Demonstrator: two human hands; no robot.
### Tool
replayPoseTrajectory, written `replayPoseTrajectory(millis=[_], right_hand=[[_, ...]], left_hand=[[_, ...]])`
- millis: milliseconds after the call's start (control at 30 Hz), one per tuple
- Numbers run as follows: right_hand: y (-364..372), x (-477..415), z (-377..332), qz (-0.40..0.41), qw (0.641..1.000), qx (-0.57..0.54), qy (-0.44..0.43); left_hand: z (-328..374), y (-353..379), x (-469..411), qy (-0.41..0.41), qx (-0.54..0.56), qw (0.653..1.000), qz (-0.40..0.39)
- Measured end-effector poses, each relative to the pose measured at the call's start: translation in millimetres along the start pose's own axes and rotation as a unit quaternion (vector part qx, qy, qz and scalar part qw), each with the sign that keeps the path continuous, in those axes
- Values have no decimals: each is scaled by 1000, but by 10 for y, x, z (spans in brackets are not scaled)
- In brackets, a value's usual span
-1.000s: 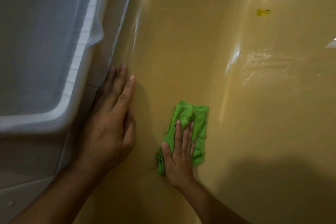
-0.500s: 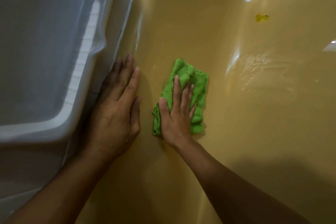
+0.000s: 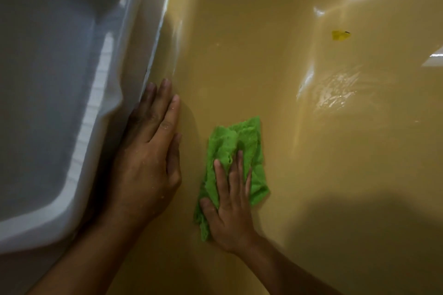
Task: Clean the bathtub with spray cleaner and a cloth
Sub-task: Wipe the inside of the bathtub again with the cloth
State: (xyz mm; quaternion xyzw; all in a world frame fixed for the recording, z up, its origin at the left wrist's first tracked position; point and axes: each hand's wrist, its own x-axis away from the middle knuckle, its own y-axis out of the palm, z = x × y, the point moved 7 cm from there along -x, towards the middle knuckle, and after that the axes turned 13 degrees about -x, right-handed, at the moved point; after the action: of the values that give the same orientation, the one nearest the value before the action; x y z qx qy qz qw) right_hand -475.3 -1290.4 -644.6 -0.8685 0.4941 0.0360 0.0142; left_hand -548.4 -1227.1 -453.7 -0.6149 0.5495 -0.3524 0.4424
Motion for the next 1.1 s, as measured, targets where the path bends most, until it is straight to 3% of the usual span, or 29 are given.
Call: replayPoseTrajectory(millis=[267, 400, 567, 767, 900, 1100], right_hand=[[-95, 399, 1186, 4, 977, 46, 207], [-275, -6, 1366, 48, 950, 68, 299], [-493, -955, 1193, 87, 937, -17, 338], [-609, -1853, 293, 60, 966, -115, 223], [-566, -1893, -230, 18, 991, -90, 94], [-537, -1686, -335, 4, 998, -66, 14]], left_hand=[[-12, 25, -149, -1, -6, 1000, 2], [-23, 27, -201, -4, -1, 1000, 12], [-9, 26, -256, -15, 16, 1000, 6], [3, -10, -342, -25, 36, 999, 2], [-4, -36, -390, -36, 53, 998, -1], [-8, -47, -467, -49, 68, 996, 2]])
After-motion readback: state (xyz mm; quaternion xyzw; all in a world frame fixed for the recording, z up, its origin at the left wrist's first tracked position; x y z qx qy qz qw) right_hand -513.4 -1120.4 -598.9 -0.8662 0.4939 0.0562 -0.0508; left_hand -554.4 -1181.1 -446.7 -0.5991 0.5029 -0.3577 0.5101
